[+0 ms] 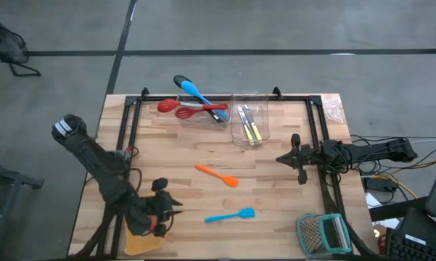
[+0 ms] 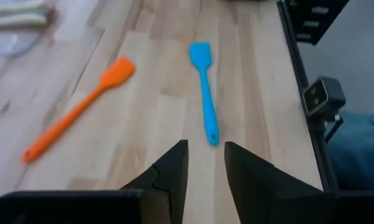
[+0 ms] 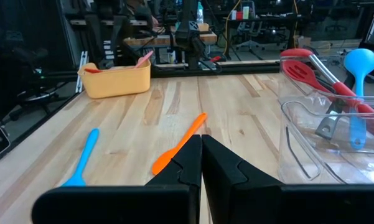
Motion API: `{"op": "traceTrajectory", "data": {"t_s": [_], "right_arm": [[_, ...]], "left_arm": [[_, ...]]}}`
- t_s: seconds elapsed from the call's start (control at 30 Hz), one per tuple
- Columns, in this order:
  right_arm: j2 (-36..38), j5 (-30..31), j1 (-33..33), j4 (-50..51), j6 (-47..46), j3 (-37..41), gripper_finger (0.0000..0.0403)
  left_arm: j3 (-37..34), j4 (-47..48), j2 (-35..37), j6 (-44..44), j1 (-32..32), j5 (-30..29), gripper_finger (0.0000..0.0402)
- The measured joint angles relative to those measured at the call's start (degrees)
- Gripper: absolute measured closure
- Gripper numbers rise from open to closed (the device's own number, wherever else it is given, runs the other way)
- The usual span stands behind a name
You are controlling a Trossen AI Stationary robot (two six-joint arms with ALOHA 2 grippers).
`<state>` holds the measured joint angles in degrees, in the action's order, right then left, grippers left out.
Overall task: Pick & Place Kitchen Items
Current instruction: Put the orange spatula into the yellow bin
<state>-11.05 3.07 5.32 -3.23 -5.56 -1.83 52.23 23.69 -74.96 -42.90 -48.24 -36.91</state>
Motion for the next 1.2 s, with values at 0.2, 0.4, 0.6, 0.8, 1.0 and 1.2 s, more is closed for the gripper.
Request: {"op": "traceTrajectory", "data": {"t_s": [0.2,0.4,0.6,0.8,1.0,1.2], "right_arm": [[0.0,0.0,0.01,-0.01,0.06,0.0,0.0394],[0.0,0.0,0.02,-0.01,0.14,0.0,0.0394],[0.0,-0.02,0.02,0.0,0.04,0.0,0.0394],[-0.02,0.01,0.01,-0.01,0.0,0.0,0.0394],[-0.04,0.0,0.02,-0.01,0.15,0.0,0.0394],[-0.02,0.0,0.0,-0.01,0.08,0.0,0.0394]], "left_arm": [[-0.02,-7.08,-0.02,12.29,6.39,6.12,0.0291],[-0.02,-10.29,-1.46,19.8,13.84,13.28,0.0283],[0.0,-16.96,-6.7,25.69,20.7,16.22,0.0275],[1.75,-17.16,-12.51,28.58,26.71,19.99,0.0255],[4.57,-20.99,-17.97,33.75,30.66,26.15,0.0205],[6.15,-24.64,-22.45,42.8,33.17,28.72,0.0186]]}}
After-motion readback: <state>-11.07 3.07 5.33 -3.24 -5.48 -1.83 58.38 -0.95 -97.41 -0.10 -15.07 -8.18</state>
